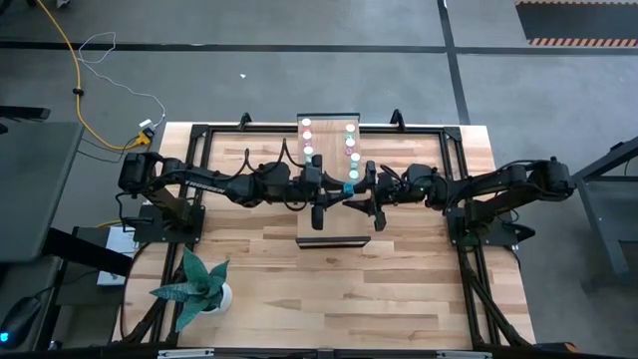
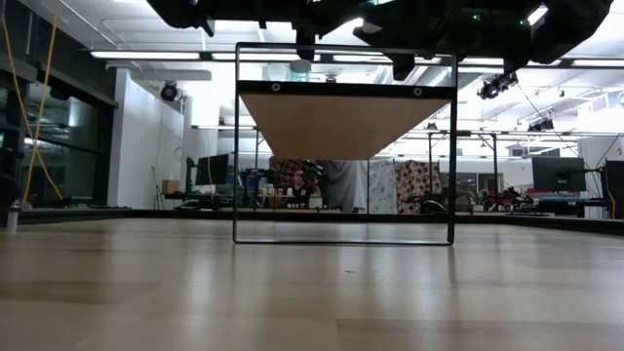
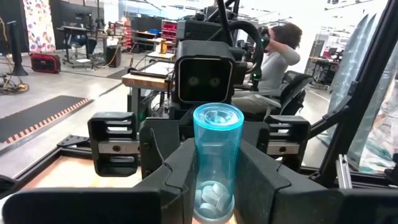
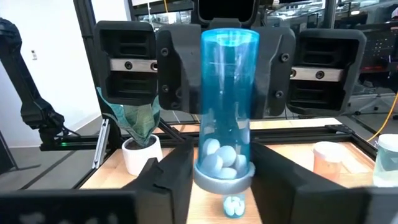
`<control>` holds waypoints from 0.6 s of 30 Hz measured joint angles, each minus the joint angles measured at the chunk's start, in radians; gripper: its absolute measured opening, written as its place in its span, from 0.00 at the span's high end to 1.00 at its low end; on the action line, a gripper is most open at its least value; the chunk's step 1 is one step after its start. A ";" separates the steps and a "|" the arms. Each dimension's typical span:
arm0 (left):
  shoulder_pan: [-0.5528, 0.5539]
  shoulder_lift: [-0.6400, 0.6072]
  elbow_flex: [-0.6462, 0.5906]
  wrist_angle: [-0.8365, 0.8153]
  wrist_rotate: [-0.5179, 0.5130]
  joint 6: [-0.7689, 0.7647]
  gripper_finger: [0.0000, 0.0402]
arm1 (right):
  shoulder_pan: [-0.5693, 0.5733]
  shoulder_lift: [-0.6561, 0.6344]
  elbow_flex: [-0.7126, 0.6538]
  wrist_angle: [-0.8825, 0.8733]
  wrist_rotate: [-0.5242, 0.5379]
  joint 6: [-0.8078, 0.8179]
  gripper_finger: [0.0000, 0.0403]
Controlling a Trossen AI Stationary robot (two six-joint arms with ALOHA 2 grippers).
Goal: Pick and place medicine bottles onto shelf by color
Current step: Put the transparent blue pill bottle on the shelf
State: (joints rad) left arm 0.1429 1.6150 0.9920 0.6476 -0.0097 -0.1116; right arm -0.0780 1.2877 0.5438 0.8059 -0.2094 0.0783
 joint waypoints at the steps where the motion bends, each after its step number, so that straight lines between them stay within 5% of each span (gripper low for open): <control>1: 0.000 0.000 0.000 0.000 0.002 0.000 0.80 | 0.000 0.000 0.000 0.000 0.000 -0.005 0.68; 11: 0.000 0.000 0.000 0.000 0.001 0.002 0.79 | 0.000 0.000 0.000 0.000 -0.001 -0.015 0.73; 18: 0.011 -0.072 0.000 -0.121 0.028 0.053 0.62 | -0.006 0.000 -0.001 -0.023 0.000 -0.024 0.74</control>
State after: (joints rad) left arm 0.1539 1.5429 0.9920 0.5261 0.0180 -0.0586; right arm -0.0839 1.2873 0.5429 0.7832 -0.2096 0.0543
